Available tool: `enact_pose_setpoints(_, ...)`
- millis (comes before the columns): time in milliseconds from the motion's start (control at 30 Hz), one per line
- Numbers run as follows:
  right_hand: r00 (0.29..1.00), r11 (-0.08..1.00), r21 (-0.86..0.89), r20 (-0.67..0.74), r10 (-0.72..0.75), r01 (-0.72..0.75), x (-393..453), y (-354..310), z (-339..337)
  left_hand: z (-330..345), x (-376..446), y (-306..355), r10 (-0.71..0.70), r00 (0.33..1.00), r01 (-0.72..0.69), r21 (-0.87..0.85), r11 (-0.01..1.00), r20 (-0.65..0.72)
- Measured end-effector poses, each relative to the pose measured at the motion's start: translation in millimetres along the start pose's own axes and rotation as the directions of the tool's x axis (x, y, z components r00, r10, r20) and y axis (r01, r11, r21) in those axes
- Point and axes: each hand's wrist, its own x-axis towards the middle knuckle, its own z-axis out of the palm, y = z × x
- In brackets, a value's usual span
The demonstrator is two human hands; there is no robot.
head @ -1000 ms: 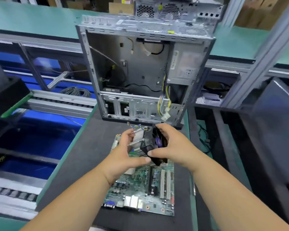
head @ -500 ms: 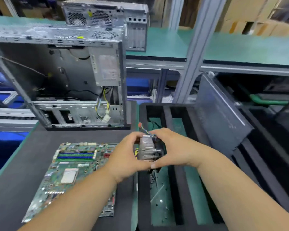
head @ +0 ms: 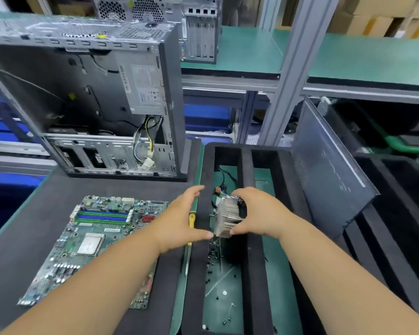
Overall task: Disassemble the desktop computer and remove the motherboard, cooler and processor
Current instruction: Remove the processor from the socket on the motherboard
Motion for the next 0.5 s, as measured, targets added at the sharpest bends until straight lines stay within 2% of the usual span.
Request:
enact_pose_setpoints(133, 0.998, 0.999, 0.013, 0.054, 0.045, -0.046, 16.6, 13.4, 15.3, -14.0, -19.4, -21.6, -0.045, 0.989, 0.053, 0.051, 0.997, -0.142)
enact_pose_setpoints(300, 0.995, 0.999, 0.022, 0.092, 0.047, -0.049, 27.7, 28.0, 11.6, -19.3, -37.5, -33.6, -0.095, 0.973, 0.107, 0.045, 0.993, -0.212)
enact_pose_setpoints(500, 0.994, 0.994, -0.108, 0.108, 0.029, -0.017, 40.4, 33.4, 27.6, -16.5, -47.1, -32.5, -0.130, 0.958, 0.134, -0.002, 0.991, -0.256)
